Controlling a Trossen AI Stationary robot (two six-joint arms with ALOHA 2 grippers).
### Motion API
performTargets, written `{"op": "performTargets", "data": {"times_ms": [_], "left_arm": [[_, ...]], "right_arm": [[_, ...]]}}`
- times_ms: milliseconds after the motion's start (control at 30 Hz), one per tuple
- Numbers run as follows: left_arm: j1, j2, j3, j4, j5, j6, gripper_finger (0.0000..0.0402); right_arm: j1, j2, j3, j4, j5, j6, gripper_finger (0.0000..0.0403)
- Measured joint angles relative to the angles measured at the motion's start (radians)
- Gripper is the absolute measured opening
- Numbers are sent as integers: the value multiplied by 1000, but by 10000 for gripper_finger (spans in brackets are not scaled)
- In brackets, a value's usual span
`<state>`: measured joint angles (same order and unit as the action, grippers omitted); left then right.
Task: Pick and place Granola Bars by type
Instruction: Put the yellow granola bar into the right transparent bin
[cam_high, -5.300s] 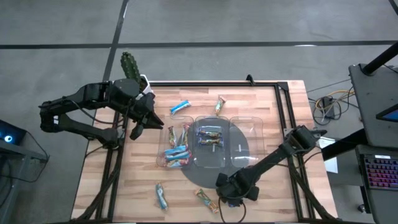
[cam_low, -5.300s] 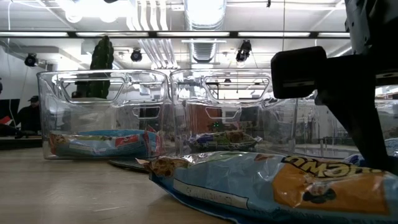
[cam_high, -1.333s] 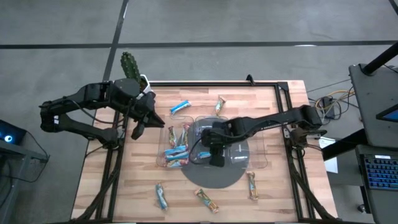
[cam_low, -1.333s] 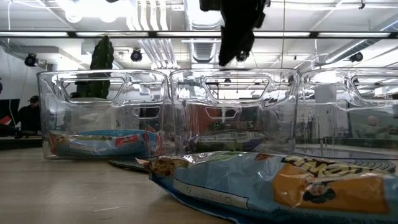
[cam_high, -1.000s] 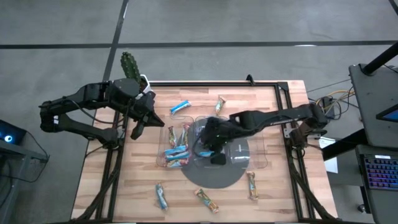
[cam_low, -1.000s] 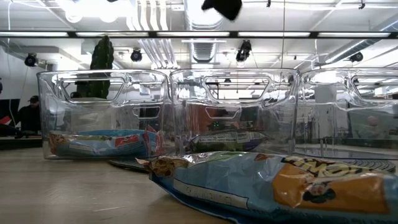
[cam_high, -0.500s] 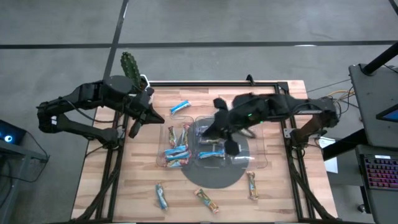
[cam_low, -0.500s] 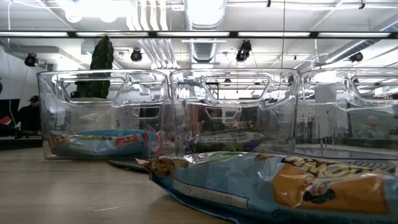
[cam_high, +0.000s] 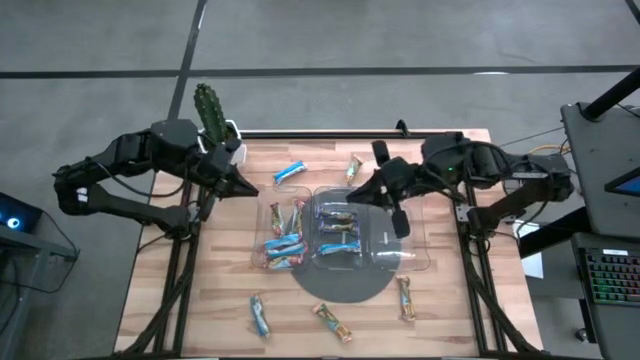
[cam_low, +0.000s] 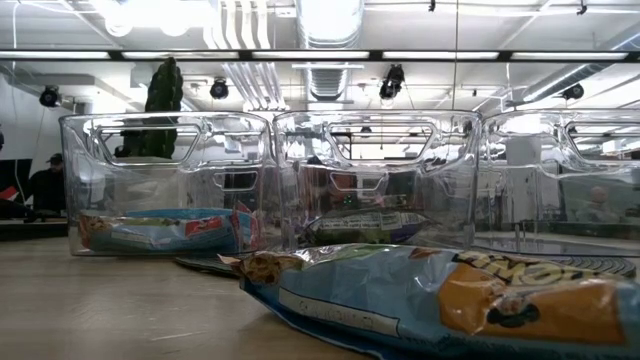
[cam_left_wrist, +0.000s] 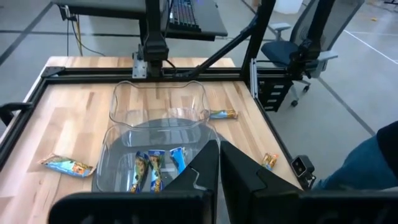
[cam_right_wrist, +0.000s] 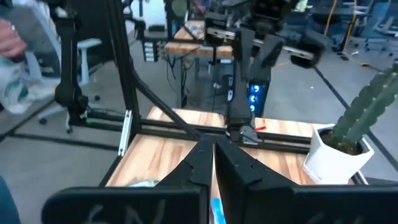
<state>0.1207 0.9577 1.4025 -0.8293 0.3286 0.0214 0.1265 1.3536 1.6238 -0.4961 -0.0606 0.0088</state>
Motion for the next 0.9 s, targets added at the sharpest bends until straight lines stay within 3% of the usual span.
{"op": "performTargets", "data": {"times_ms": [467,900], "left_arm": [[0,-29,0,1,10,8,0],[0,-26,0,2,13,0,0]], "right_arm": [[-13,-254,-462,408,0,96,8],[-13,-383,-654,540,4,116,8]]}}
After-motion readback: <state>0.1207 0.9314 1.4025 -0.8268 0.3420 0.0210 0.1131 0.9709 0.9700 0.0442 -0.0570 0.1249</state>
